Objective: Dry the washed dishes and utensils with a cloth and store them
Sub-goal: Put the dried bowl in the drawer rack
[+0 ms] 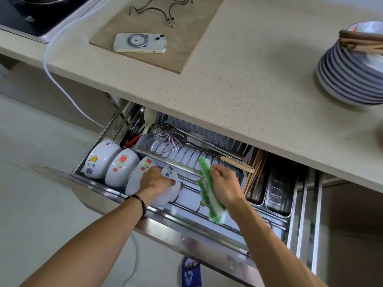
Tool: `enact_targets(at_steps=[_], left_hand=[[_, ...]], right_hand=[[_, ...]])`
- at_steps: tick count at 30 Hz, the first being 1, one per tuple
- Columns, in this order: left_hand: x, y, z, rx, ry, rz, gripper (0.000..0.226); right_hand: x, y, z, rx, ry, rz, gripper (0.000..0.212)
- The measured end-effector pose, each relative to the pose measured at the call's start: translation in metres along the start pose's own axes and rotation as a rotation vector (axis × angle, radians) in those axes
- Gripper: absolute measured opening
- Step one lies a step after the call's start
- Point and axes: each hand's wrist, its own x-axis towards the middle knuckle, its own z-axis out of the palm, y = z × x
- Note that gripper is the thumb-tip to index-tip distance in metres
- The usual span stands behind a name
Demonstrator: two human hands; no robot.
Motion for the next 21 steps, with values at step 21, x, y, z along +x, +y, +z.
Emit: enact_targets(at_steps=[21], left_hand=[[-0.205, 0.225, -0.002, -0.247, -0.387, 0.726, 0.014]], right_hand=[[-0.137, -0.063, -0.147, 0.142, 0.226, -0.304, 0.062]])
